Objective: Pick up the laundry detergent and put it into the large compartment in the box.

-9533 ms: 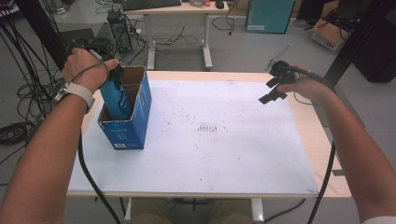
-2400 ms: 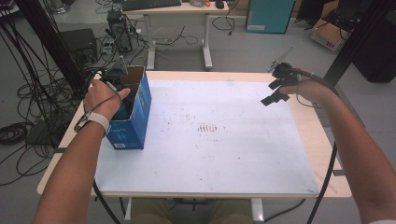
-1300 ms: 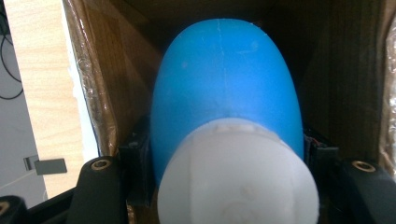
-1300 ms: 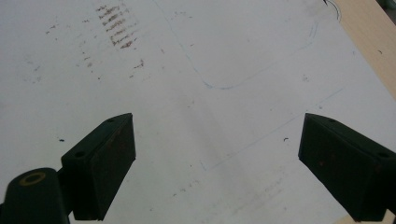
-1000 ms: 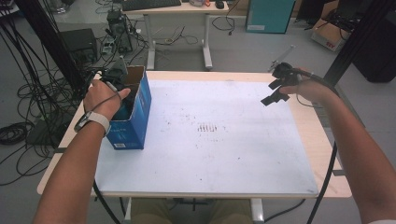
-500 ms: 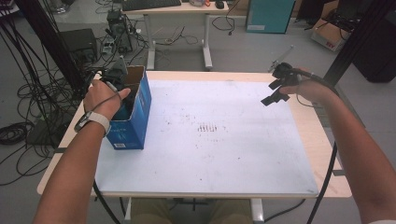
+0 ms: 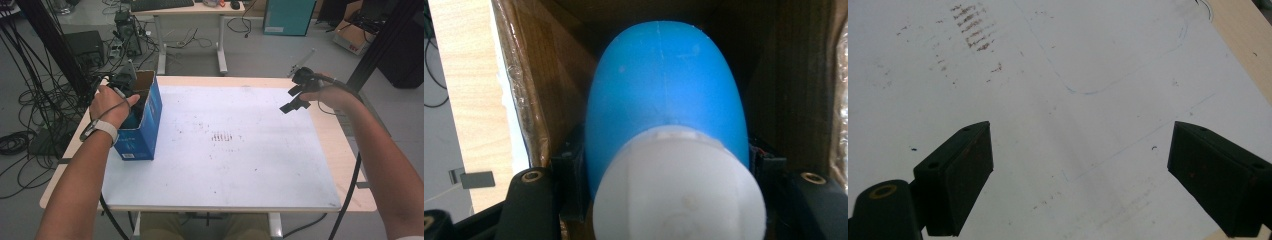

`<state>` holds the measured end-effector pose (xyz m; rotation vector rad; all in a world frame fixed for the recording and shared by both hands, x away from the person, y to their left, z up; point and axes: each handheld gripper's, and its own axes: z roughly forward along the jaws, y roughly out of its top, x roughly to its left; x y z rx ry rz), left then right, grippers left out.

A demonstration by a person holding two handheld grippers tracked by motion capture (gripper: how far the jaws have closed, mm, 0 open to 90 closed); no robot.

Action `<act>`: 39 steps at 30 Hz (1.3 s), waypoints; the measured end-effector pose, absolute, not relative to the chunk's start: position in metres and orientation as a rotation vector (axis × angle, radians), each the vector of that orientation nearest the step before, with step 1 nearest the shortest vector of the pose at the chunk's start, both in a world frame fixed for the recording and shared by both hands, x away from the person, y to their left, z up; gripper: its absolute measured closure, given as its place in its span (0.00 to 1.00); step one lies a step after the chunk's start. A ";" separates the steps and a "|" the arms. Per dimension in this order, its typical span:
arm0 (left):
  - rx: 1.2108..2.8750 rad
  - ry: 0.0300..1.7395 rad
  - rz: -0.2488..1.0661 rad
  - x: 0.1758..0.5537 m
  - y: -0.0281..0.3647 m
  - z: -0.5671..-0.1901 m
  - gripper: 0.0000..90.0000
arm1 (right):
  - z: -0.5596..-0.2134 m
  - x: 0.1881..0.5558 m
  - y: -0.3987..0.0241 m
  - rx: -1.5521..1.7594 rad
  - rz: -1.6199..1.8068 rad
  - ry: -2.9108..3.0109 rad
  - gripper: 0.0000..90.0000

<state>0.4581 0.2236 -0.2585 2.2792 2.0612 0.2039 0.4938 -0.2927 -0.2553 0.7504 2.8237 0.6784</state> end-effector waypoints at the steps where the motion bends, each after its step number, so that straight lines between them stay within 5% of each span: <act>1: 2.279 2.061 0.203 0.458 0.224 -0.258 0.42 | -0.255 0.494 -0.293 0.750 0.678 2.824 0.12; 24: 2.266 2.060 0.196 0.459 0.225 -0.259 0.41 | -0.256 0.494 -0.291 0.749 0.679 2.827 0.12; 30: 2.262 2.044 0.168 0.460 0.225 -0.260 0.31 | -0.256 0.494 -0.293 0.756 0.679 2.825 0.12; 39: 2.243 2.022 0.143 0.460 0.227 -0.255 0.30 | -0.256 0.493 -0.292 0.751 0.680 2.828 0.12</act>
